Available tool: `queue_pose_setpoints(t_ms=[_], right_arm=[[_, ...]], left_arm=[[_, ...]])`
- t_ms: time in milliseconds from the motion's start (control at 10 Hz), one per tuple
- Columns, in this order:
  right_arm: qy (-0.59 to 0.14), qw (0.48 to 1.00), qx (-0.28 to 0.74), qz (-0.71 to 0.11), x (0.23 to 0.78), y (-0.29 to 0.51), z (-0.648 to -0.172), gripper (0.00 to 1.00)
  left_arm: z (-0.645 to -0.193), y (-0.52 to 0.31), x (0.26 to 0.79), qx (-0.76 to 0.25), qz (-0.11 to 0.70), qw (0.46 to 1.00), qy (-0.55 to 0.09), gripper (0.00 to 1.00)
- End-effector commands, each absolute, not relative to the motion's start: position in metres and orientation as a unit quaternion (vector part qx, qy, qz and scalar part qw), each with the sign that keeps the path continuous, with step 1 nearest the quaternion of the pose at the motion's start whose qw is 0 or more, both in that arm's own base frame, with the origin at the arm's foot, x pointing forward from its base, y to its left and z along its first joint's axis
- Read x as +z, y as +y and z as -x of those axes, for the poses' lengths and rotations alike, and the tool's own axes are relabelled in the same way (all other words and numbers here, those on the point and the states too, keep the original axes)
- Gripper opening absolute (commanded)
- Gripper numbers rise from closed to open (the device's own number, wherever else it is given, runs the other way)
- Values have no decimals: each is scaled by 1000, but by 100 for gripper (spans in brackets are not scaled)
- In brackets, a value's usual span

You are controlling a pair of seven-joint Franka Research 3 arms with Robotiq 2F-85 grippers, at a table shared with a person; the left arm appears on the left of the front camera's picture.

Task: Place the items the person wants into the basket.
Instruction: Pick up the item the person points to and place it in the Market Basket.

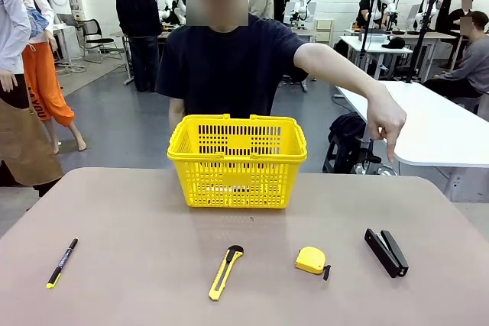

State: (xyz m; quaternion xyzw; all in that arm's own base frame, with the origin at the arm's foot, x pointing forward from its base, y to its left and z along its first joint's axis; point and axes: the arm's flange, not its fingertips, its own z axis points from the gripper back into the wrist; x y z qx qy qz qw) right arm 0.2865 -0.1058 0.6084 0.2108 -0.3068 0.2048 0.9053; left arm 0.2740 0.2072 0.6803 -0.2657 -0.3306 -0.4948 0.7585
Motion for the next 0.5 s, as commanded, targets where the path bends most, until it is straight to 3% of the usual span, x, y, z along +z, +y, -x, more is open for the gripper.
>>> queue_pose_setpoints(t_ms=[0,400], right_arm=[[-166,957,181,-151,613,-65,-351,100],[-46,982,164,-85,533,-1,-409,100]], left_arm=[[-273,209,681,-503,267,749,-338,100],[-273,209,681,-503,267,749,-338,100]])
